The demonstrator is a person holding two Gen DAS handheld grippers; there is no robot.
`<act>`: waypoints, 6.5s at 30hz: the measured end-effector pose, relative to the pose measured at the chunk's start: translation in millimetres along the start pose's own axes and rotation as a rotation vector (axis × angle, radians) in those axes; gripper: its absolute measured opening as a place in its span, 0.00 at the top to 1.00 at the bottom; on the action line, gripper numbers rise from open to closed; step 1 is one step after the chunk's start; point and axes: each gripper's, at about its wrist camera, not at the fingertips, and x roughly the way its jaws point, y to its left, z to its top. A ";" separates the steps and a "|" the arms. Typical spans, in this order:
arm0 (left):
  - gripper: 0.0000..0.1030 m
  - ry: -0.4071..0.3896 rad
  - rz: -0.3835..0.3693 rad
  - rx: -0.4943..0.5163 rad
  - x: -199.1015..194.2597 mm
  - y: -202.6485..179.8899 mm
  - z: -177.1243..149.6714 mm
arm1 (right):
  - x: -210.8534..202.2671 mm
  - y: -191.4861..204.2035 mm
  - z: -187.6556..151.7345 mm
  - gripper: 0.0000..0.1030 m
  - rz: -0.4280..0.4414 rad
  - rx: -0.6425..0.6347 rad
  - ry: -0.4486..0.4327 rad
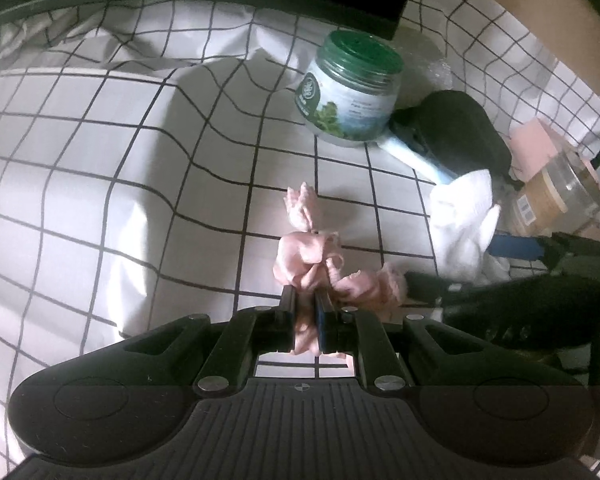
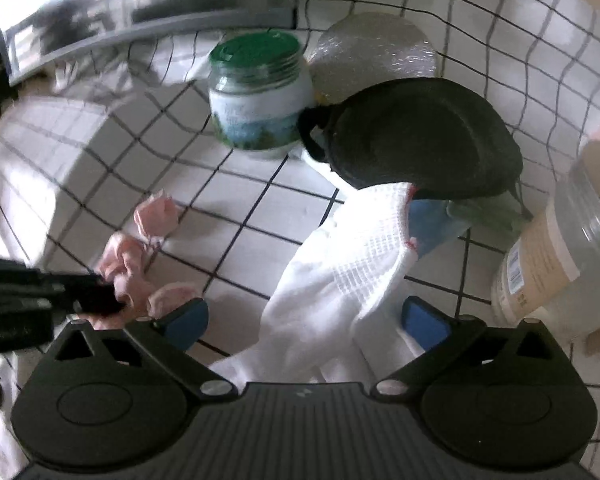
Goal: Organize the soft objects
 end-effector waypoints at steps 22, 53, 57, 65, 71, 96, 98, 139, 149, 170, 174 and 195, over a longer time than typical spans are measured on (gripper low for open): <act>0.87 -0.065 0.018 -0.021 -3.0 -3.3 -10.4 | -16.0 -19.0 15.7 0.37 0.004 -0.038 -0.112; 0.90 -0.468 0.045 0.184 -93.9 -100.5 103.4 | -222.4 -119.8 98.3 0.87 0.006 -0.029 -0.462; 0.90 -0.495 -0.019 0.258 -96.9 -150.8 121.0 | -250.3 -166.7 86.2 0.87 -0.061 0.025 -0.510; 0.90 -0.449 -0.269 0.378 -78.7 -264.5 146.0 | -269.0 -248.0 54.3 0.87 -0.168 0.135 -0.529; 0.89 -0.338 -0.458 0.393 -29.7 -329.4 154.7 | -258.3 -294.2 37.4 0.87 -0.200 0.230 -0.495; 0.87 -0.226 -0.290 0.142 -19.3 -219.2 86.8 | -73.6 -299.0 -7.9 0.75 -0.160 0.280 -0.092; 0.87 -0.233 -0.258 0.125 -26.8 -200.3 74.7 | -71.7 -290.2 -8.4 0.74 -0.190 0.246 -0.091; 0.87 -0.204 -0.142 -0.159 -6.7 -27.5 28.5 | -65.0 -119.6 162.2 0.37 -0.004 0.105 0.110; 0.87 -0.183 -0.123 -0.155 -18.5 -39.6 8.0 | 48.0 -175.8 184.6 0.51 -0.060 0.366 0.318; 0.87 -0.210 -0.126 -0.100 -25.8 -39.9 17.6 | -53.4 -65.8 140.5 0.55 0.203 -0.135 0.159; 0.87 -0.203 -0.183 -0.035 -17.3 -54.2 24.9 | -92.2 -68.8 110.6 0.55 0.254 -0.082 0.063; 0.60 -0.083 -0.170 0.117 23.3 -83.3 78.5 | -38.2 -36.0 -1.4 0.73 0.016 -0.262 0.009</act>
